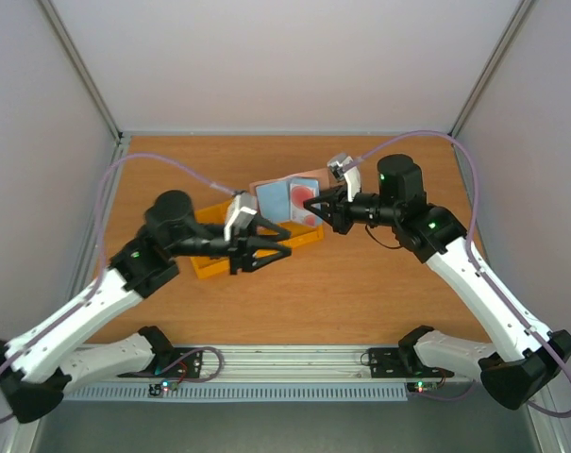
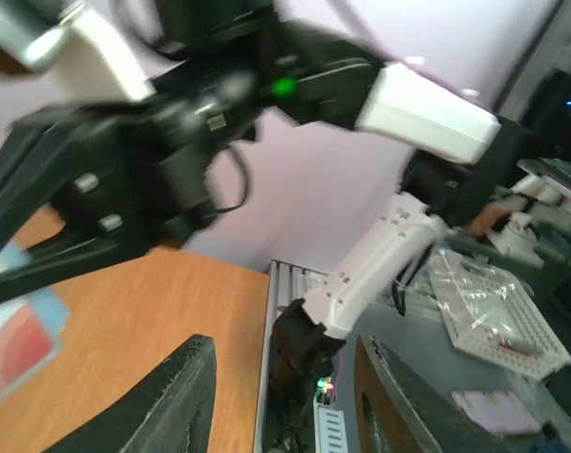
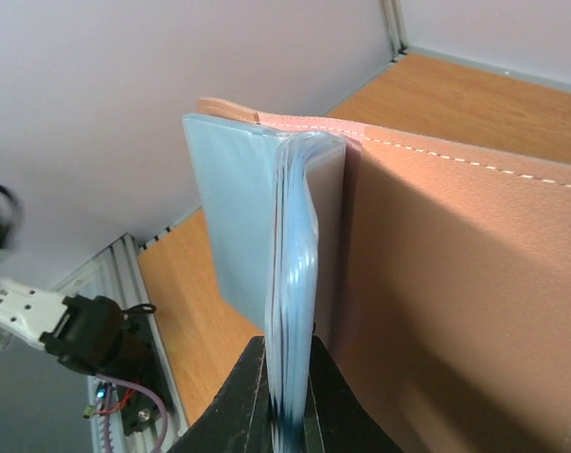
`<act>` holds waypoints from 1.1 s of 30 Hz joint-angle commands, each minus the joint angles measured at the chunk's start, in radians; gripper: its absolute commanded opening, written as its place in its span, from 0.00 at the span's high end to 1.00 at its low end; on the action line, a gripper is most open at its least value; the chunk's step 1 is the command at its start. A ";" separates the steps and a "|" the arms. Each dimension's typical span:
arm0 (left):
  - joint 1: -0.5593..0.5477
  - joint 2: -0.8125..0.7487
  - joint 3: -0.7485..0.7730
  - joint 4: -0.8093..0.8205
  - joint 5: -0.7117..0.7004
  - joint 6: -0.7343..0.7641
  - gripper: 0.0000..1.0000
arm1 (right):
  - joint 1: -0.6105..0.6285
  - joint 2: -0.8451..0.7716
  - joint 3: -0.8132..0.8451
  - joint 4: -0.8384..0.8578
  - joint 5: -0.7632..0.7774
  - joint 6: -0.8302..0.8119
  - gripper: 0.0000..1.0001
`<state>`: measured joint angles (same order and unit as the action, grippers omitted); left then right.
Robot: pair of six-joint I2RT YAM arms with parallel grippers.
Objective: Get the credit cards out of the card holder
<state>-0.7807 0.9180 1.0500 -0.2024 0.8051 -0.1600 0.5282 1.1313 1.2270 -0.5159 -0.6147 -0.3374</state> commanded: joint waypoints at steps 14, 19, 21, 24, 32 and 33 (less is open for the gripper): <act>0.066 0.075 -0.159 0.368 0.022 -0.319 0.66 | -0.001 -0.103 -0.036 0.014 -0.344 -0.127 0.99; 0.083 0.065 -0.142 0.362 0.007 -0.237 0.68 | -0.001 -0.071 -0.006 -0.025 -0.429 -0.148 0.99; 0.089 0.070 -0.138 0.346 -0.012 -0.222 0.69 | -0.001 -0.067 0.001 -0.026 -0.449 -0.148 0.99; 0.089 0.078 -0.141 0.329 -0.018 -0.211 0.69 | 0.000 -0.073 0.003 -0.023 -0.460 -0.151 0.99; 0.090 0.026 -0.147 0.172 -0.065 -0.107 0.66 | 0.000 -0.115 0.015 -0.088 -0.410 -0.207 0.99; 0.090 0.021 -0.151 0.169 -0.062 -0.101 0.66 | -0.001 -0.111 0.019 -0.092 -0.412 -0.207 0.99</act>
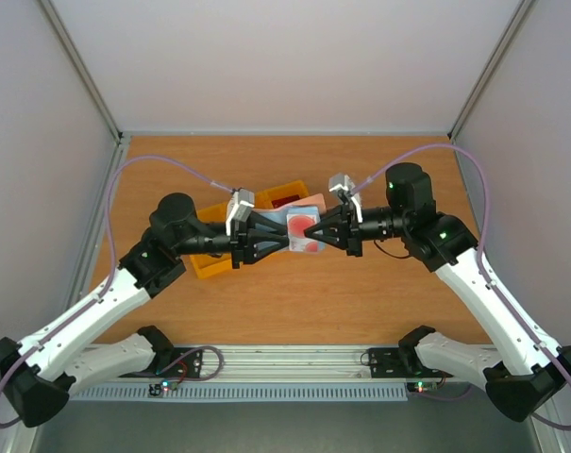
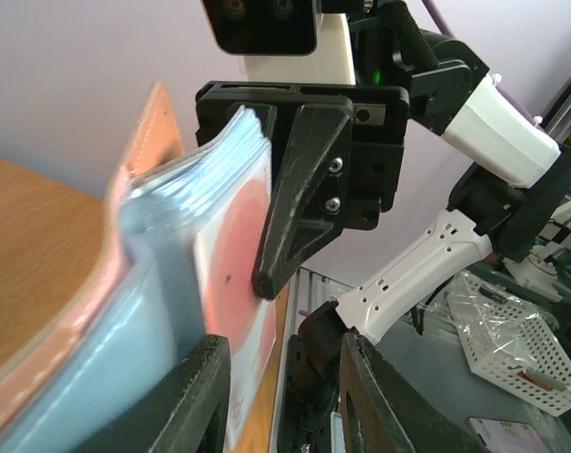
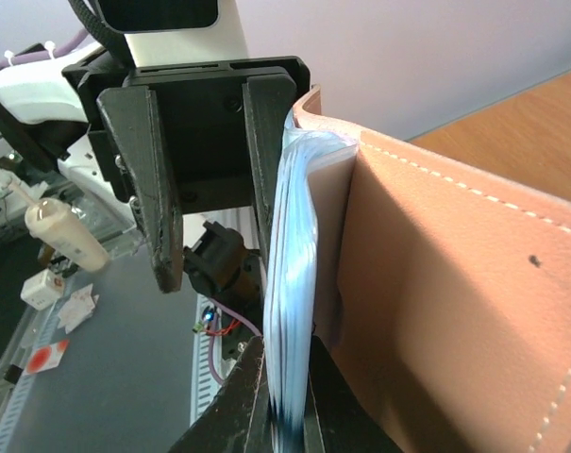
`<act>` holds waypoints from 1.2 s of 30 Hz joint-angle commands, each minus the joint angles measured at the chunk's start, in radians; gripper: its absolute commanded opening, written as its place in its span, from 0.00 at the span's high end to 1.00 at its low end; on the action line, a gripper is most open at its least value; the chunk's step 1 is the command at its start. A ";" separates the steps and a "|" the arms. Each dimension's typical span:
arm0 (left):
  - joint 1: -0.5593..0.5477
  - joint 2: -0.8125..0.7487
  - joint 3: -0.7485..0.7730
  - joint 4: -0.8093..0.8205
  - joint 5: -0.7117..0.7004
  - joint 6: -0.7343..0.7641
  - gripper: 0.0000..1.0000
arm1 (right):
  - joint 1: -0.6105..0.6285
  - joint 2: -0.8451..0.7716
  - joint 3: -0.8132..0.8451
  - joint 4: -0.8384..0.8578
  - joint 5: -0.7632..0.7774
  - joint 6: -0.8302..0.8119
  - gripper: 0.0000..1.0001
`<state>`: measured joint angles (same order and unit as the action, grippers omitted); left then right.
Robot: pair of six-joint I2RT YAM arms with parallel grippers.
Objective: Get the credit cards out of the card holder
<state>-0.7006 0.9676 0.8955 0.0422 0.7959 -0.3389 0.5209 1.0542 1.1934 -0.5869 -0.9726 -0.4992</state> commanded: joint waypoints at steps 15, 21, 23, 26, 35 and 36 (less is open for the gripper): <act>-0.083 0.037 -0.023 0.154 0.045 0.056 0.94 | 0.006 0.010 0.066 0.030 -0.070 0.014 0.99; -0.064 -0.014 -0.042 0.128 0.050 0.041 1.00 | 0.001 0.001 0.042 0.013 -0.032 -0.009 0.98; -0.052 -0.029 -0.053 0.120 0.043 0.018 1.00 | -0.011 0.001 0.029 0.011 -0.035 0.000 0.93; -0.024 -0.043 -0.065 0.116 0.021 -0.014 1.00 | -0.029 -0.004 0.014 0.009 -0.057 0.022 0.85; 0.008 -0.020 -0.304 0.266 -0.030 -0.218 1.00 | -0.035 -0.023 -0.219 0.084 -0.050 0.194 0.97; 0.007 -0.016 -0.327 0.284 -0.034 -0.234 1.00 | -0.035 -0.031 -0.248 0.091 -0.046 0.208 0.99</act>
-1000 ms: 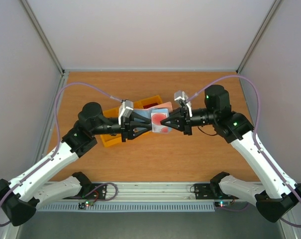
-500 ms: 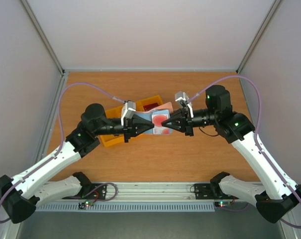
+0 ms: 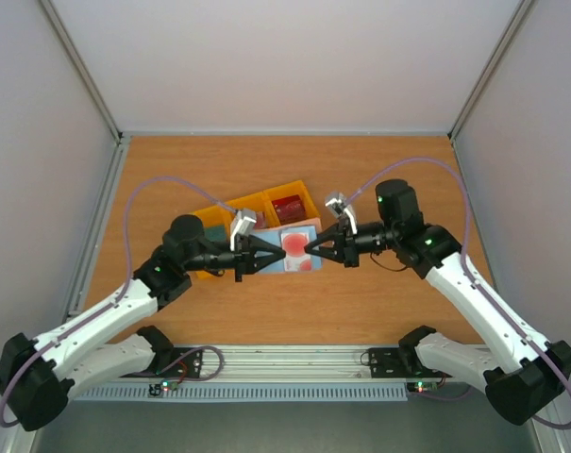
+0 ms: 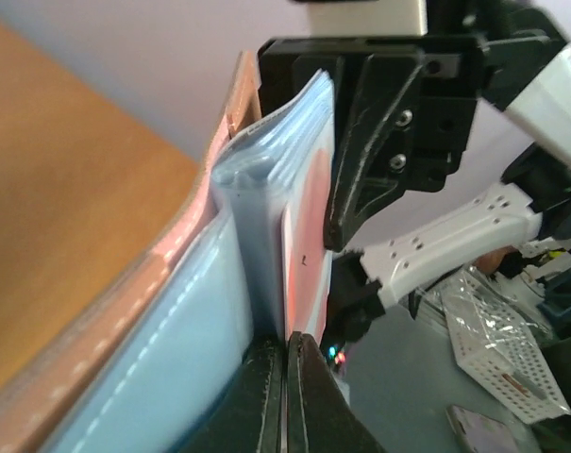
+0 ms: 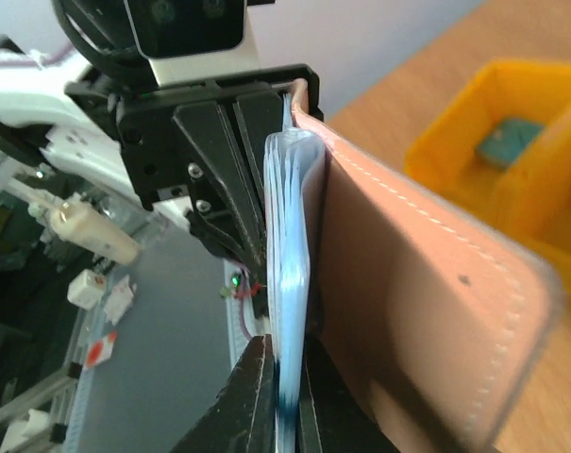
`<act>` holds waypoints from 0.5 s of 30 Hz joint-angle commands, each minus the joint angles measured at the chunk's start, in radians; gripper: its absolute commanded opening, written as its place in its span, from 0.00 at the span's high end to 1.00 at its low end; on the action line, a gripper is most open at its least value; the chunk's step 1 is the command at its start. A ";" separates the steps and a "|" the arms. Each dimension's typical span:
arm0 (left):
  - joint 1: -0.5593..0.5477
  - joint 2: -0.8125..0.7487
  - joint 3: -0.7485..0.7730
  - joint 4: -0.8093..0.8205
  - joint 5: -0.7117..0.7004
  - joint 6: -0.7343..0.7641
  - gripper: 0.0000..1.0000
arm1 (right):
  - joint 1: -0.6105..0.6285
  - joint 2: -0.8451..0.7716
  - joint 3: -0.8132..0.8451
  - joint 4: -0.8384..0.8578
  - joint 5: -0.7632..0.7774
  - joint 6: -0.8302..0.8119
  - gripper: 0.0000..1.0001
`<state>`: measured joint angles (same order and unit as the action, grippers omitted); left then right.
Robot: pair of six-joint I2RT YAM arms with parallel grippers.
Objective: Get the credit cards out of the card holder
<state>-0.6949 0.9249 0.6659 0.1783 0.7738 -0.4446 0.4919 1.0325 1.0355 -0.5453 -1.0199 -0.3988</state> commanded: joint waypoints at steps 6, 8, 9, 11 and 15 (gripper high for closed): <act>0.007 0.043 -0.173 0.210 0.056 -0.133 1.00 | -0.017 -0.071 -0.195 0.057 0.057 0.123 0.99; 0.019 0.050 -0.178 0.217 0.087 -0.123 1.00 | -0.036 -0.059 -0.200 0.040 0.032 0.114 0.99; 0.027 0.052 -0.178 0.217 0.104 -0.110 1.00 | -0.046 -0.055 -0.201 0.031 0.023 0.108 0.99; 0.045 0.059 -0.175 0.206 0.142 -0.081 1.00 | -0.063 -0.049 -0.197 0.026 0.014 0.103 0.99; 0.081 0.079 -0.166 0.197 0.197 -0.060 1.00 | -0.082 -0.018 -0.167 0.012 -0.005 0.098 0.96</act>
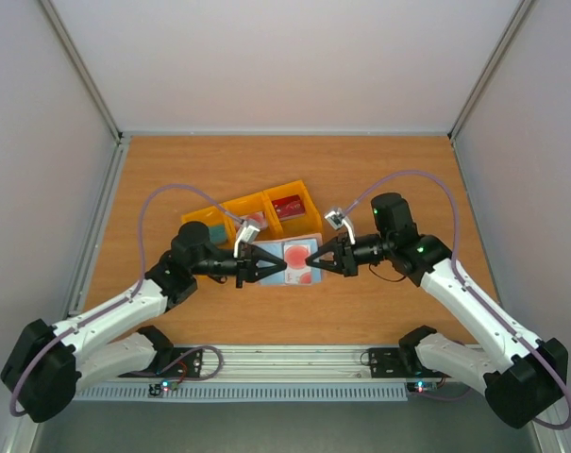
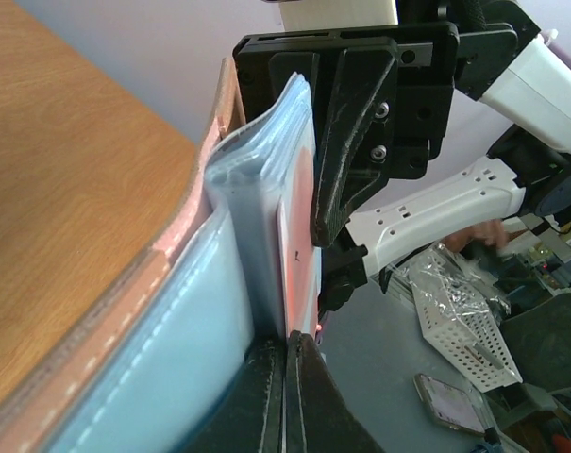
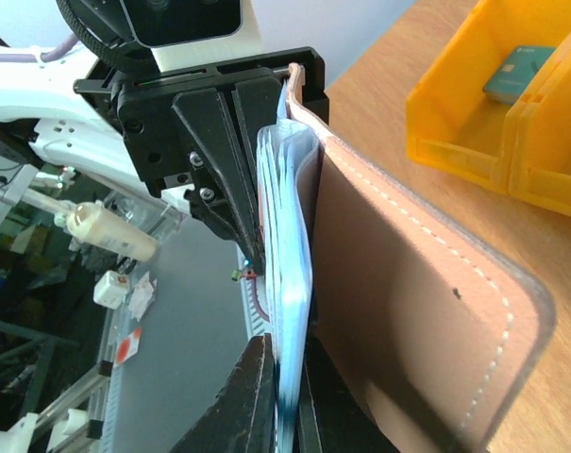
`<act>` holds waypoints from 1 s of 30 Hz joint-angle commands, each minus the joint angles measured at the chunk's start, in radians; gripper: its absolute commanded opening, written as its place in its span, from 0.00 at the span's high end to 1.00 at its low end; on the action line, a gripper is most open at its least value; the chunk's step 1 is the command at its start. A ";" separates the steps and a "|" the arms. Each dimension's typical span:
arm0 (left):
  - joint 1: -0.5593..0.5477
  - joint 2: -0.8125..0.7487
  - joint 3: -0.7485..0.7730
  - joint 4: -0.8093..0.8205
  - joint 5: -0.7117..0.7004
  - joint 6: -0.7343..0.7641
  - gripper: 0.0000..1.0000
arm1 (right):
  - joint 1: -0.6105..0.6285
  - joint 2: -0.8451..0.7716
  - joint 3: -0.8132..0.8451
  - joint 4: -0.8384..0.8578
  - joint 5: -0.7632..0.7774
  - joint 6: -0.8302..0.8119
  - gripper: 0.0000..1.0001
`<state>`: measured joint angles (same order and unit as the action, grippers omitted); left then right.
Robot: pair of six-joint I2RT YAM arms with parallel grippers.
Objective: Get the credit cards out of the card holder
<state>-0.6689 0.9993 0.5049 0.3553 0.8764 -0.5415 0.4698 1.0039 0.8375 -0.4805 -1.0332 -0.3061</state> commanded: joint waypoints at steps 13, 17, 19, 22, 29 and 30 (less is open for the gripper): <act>0.059 0.023 -0.014 0.122 0.059 -0.018 1.00 | -0.059 0.036 -0.028 0.115 -0.067 0.132 0.83; 0.058 0.028 -0.008 0.131 0.053 -0.028 1.00 | -0.048 0.055 -0.033 0.131 -0.061 0.141 0.86; 0.059 0.027 -0.005 0.126 0.054 -0.032 1.00 | -0.046 0.045 -0.036 0.139 -0.061 0.140 0.97; 0.060 0.022 -0.005 0.117 0.056 -0.032 1.00 | -0.046 0.024 -0.042 0.145 -0.060 0.140 0.99; 0.105 -0.004 -0.014 0.039 0.112 -0.016 1.00 | -0.077 -0.057 -0.048 0.081 0.008 0.114 0.99; 0.111 -0.006 -0.016 0.035 0.121 -0.013 1.00 | -0.079 -0.055 -0.048 0.080 0.005 0.116 0.99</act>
<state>-0.5880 1.0195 0.4950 0.3927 0.9398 -0.5690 0.4133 0.9771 0.7933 -0.3847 -1.0458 -0.1799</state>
